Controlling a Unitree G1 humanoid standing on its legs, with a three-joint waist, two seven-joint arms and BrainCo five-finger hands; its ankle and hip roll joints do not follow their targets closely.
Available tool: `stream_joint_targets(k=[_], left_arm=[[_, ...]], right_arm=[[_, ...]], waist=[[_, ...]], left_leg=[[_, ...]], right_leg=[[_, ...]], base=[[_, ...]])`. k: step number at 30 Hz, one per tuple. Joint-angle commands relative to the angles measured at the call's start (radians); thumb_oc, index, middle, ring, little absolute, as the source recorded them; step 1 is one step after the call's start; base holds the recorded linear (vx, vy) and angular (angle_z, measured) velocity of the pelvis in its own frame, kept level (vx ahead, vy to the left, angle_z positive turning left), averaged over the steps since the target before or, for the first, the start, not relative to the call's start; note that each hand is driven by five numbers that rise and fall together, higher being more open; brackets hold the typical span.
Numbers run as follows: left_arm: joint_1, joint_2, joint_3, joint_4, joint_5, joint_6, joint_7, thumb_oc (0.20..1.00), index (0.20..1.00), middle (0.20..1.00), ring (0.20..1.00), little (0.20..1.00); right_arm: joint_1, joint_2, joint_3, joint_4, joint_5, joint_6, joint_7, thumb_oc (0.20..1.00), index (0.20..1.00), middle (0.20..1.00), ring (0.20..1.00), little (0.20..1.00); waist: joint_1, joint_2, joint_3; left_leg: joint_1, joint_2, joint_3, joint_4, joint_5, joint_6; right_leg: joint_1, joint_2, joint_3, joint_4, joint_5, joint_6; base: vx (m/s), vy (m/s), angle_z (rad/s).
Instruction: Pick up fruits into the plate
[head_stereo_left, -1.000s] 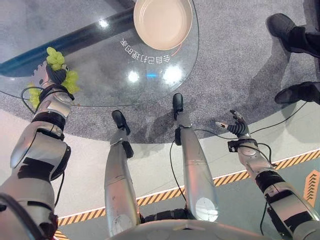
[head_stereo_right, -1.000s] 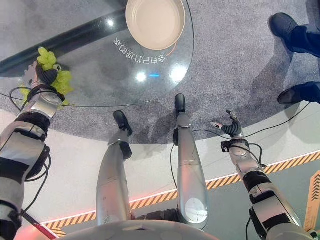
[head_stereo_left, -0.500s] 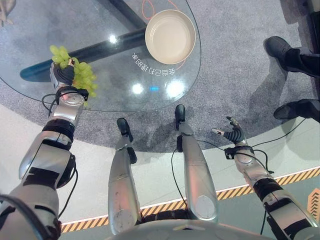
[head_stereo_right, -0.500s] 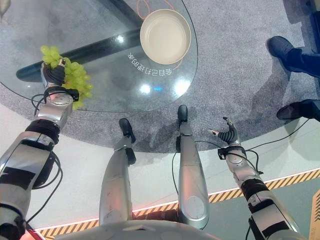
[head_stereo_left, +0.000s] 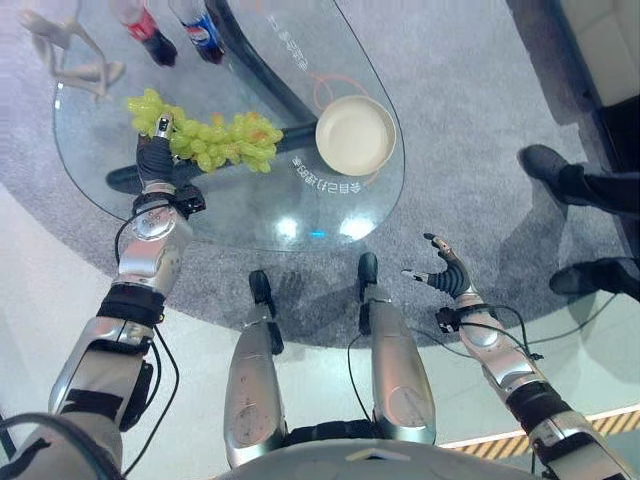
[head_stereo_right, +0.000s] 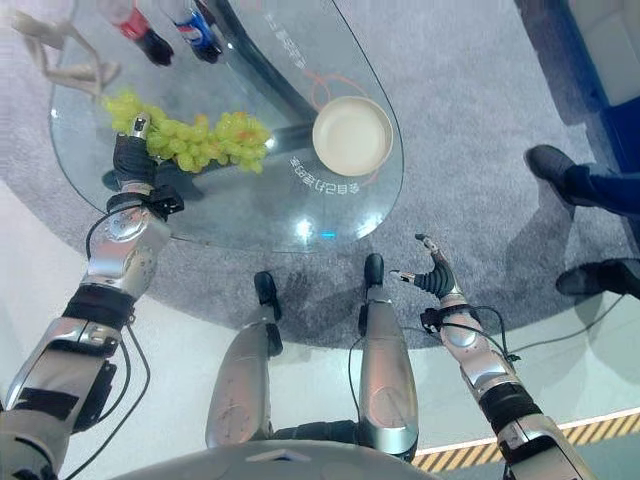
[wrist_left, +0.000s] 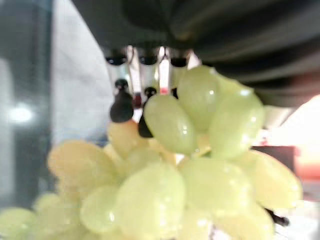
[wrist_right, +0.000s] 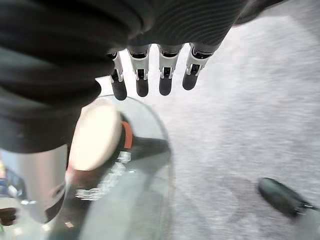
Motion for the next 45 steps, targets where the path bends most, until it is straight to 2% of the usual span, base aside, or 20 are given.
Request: stream_joint_targets(k=[1, 3, 7, 10, 11, 15, 21, 25, 31, 32, 39, 45], left_arm=[[0.046, 0.05, 0.083, -0.128, 0.087, -0.04, -0.074, 0.2, 0.2, 0.2, 0.2, 0.2], [0.094, 0.066, 0.091, -0.182, 0.104, -0.044, -0.114, 0.2, 0.2, 0.2, 0.2, 0.2], [0.217, 0.093, 0.117, -0.294, 0.146, -0.032, -0.206, 0.2, 0.2, 0.2, 0.2, 0.2], [0.272, 0.092, 0.121, -0.341, 0.165, -0.017, -0.24, 0.2, 0.2, 0.2, 0.2, 0.2], [0.296, 0.097, 0.117, -0.364, 0.168, -0.009, -0.272, 0.2, 0.2, 0.2, 0.2, 0.2], [0.306, 0.099, 0.087, -0.399, 0.147, 0.004, -0.323, 0.2, 0.2, 0.2, 0.2, 0.2], [0.311, 0.091, 0.049, -0.425, 0.123, 0.012, -0.411, 0.2, 0.2, 0.2, 0.2, 0.2], [0.298, 0.103, 0.015, -0.46, 0.089, 0.019, -0.5, 0.2, 0.2, 0.2, 0.2, 0.2], [0.273, 0.124, -0.029, -0.492, 0.041, 0.021, -0.602, 0.2, 0.2, 0.2, 0.2, 0.2], [0.265, 0.135, -0.046, -0.508, 0.016, 0.025, -0.641, 0.2, 0.2, 0.2, 0.2, 0.2], [0.264, 0.17, -0.075, -0.55, -0.026, 0.013, -0.746, 0.2, 0.2, 0.2, 0.2, 0.2], [0.234, 0.187, -0.116, -0.586, -0.065, 0.018, -0.826, 0.2, 0.2, 0.2, 0.2, 0.2]], right_arm=[[0.057, -0.023, -0.067, -0.139, 0.061, -0.031, 0.116, 1.0, 1.0, 1.0, 1.0, 1.0], [0.061, -0.039, -0.087, -0.2, 0.068, -0.022, 0.186, 1.0, 1.0, 1.0, 1.0, 1.0], [0.077, -0.094, -0.123, -0.358, 0.086, 0.051, 0.378, 1.0, 1.0, 1.0, 1.0, 1.0], [0.078, -0.139, -0.132, -0.418, 0.087, 0.084, 0.442, 1.0, 1.0, 1.0, 1.0, 1.0], [0.058, -0.179, -0.132, -0.459, 0.103, 0.106, 0.498, 1.0, 1.0, 1.0, 1.0, 1.0], [-0.037, -0.229, -0.096, -0.521, 0.156, 0.185, 0.592, 1.0, 1.0, 1.0, 1.0, 1.0], [-0.13, -0.248, -0.055, -0.562, 0.236, 0.249, 0.679, 1.0, 1.0, 1.0, 1.0, 1.0], [-0.186, -0.238, -0.023, -0.563, 0.387, 0.312, 0.77, 1.0, 1.0, 1.0, 1.0, 1.0], [-0.228, -0.209, 0.003, -0.558, 0.586, 0.377, 0.86, 1.0, 1.0, 1.0, 1.0, 1.0], [-0.243, -0.193, 0.003, -0.56, 0.676, 0.401, 0.873, 1.0, 1.0, 1.0, 1.0, 1.0], [-0.239, -0.138, -0.006, -0.571, 0.879, 0.474, 0.855, 1.0, 1.0, 1.0, 1.0, 1.0], [-0.261, -0.041, 0.047, -0.607, 1.041, 0.507, 0.844, 1.0, 1.0, 1.0, 1.0, 1.0]], waist=[[0.011, 0.0, -0.073], [0.021, 0.002, -0.1], [0.04, 0.006, -0.171], [0.05, 0.008, -0.211], [0.059, 0.011, -0.237], [0.078, 0.015, -0.286], [0.09, 0.016, -0.354], [0.1, 0.014, -0.397], [0.11, 0.013, -0.429], [0.113, 0.012, -0.439], [0.122, 0.014, -0.457], [0.137, 0.019, -0.461]], left_leg=[[0.008, -0.126, 0.01, 0.043, -0.123, 0.055], [0.036, -0.123, 0.0, 0.023, -0.121, 0.051], [0.124, -0.106, -0.014, -0.052, -0.103, 0.04], [0.161, -0.097, -0.015, -0.083, -0.092, 0.032], [0.183, -0.093, -0.019, -0.101, -0.086, 0.027], [0.228, -0.08, -0.023, -0.135, -0.076, 0.017], [0.277, -0.064, -0.013, -0.161, -0.074, 0.011], [0.317, -0.057, -0.004, -0.172, -0.086, 0.011], [0.36, -0.051, 0.003, -0.185, -0.101, 0.011], [0.375, -0.049, 0.006, -0.189, -0.109, 0.011], [0.402, -0.04, 0.021, -0.2, -0.117, 0.009], [0.416, -0.027, 0.049, -0.204, -0.116, 0.007]], right_leg=[[0.066, 0.059, -0.017, 0.035, -0.125, -0.022], [0.106, 0.06, -0.024, 0.011, -0.127, -0.024], [0.205, 0.056, -0.046, -0.05, -0.124, -0.017], [0.252, 0.057, -0.056, -0.078, -0.124, -0.018], [0.281, 0.06, -0.061, -0.099, -0.121, -0.018], [0.336, 0.055, -0.078, -0.139, -0.112, -0.016], [0.386, 0.044, -0.097, -0.168, -0.103, -0.01], [0.425, 0.035, -0.108, -0.19, -0.098, -0.002], [0.465, 0.029, -0.111, -0.216, -0.091, 0.008], [0.479, 0.026, -0.113, -0.227, -0.088, 0.013], [0.5, 0.016, -0.129, -0.255, -0.072, 0.025], [0.509, -0.007, -0.17, -0.262, -0.057, 0.037]], base=[[0.09, -0.094, 0.04], [0.08, -0.082, 0.03], [0.14, -0.074, 0.09], [0.16, -0.053, 0.06], [0.14, -0.057, 0.14], [0.06, -0.031, 0.07], [0.05, -0.009, 0.07], [0.04, -0.01, 0.0], [0.04, -0.009, 0.0], [0.03, -0.007, 0.02], [0.0, 0.0, 0.0], [-0.01, 0.002, -0.02]])
